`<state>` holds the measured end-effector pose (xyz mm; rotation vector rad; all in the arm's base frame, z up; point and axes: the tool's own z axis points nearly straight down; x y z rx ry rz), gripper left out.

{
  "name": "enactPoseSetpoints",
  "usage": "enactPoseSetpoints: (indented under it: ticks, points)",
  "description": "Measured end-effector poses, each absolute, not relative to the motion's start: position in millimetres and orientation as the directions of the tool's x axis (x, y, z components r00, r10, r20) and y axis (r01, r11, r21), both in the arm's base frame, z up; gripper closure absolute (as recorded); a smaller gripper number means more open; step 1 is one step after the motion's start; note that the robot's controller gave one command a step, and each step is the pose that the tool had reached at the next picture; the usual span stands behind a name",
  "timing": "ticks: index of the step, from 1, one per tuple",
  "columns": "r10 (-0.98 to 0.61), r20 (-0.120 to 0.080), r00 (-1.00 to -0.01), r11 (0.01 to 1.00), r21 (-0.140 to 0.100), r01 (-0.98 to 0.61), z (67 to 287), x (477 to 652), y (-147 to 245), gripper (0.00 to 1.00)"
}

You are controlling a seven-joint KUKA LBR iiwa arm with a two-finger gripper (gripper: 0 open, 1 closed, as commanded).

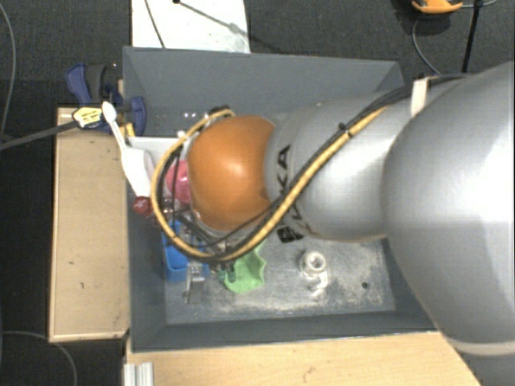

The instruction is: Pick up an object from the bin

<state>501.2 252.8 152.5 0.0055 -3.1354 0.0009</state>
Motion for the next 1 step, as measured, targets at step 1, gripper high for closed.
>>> enactPoseSetpoints:
  ticks: [1]
  points:
    - [0.003,-0.001,-1.0,1.0,0.002,0.003,157.0,503.6,251.6,0.0]
